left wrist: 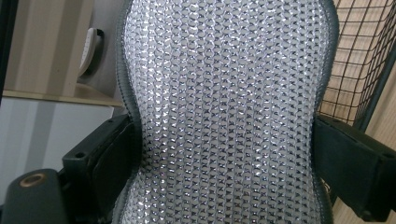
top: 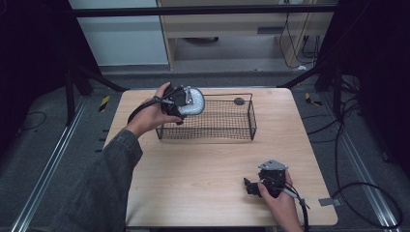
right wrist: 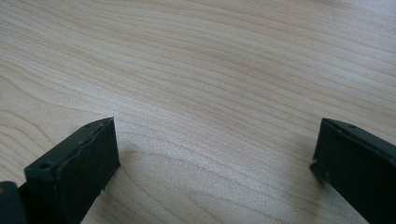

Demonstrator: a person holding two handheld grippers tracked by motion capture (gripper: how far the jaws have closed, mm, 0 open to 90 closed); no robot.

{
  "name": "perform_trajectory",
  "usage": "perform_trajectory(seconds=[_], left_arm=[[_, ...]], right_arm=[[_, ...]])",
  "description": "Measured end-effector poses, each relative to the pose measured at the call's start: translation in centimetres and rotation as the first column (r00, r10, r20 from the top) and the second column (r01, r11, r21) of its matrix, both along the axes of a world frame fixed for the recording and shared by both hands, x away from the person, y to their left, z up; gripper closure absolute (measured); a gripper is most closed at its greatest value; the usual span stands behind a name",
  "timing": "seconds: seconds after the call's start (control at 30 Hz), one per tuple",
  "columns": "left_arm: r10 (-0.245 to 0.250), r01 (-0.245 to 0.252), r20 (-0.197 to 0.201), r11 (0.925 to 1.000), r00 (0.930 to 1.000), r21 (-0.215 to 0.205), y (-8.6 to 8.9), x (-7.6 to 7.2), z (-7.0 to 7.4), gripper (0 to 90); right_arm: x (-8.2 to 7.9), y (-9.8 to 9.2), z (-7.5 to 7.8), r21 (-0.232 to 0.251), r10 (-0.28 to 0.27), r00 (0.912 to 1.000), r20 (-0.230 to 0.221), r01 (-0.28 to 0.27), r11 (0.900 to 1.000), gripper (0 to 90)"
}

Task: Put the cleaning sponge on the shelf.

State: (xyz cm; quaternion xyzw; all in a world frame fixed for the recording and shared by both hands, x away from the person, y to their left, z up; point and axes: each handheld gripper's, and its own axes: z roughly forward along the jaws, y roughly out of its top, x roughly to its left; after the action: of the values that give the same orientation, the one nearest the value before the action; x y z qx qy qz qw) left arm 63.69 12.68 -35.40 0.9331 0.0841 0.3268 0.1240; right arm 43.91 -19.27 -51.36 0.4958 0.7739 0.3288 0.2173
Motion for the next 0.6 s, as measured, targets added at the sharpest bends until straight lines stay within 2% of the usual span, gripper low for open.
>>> perform_trajectory(seconds=[0.33,0.6], left_arm=[[-0.004,0.004,-0.02,0.9998,0.9998,0.02,-0.1,0.6,-1.2,9.1],[-0.001,0.002,-0.038,0.9998,0.9993,0.018,-0.3,1.0,-1.7,9.0]], right_arm=[[0.0,0.0,0.0,-0.001,0.001,1.0,0.0,-0.001,1.0,0.6],[0.0,0.0,0.0,0.0,0.0,1.0,0.0,0.0,1.0,0.6]])
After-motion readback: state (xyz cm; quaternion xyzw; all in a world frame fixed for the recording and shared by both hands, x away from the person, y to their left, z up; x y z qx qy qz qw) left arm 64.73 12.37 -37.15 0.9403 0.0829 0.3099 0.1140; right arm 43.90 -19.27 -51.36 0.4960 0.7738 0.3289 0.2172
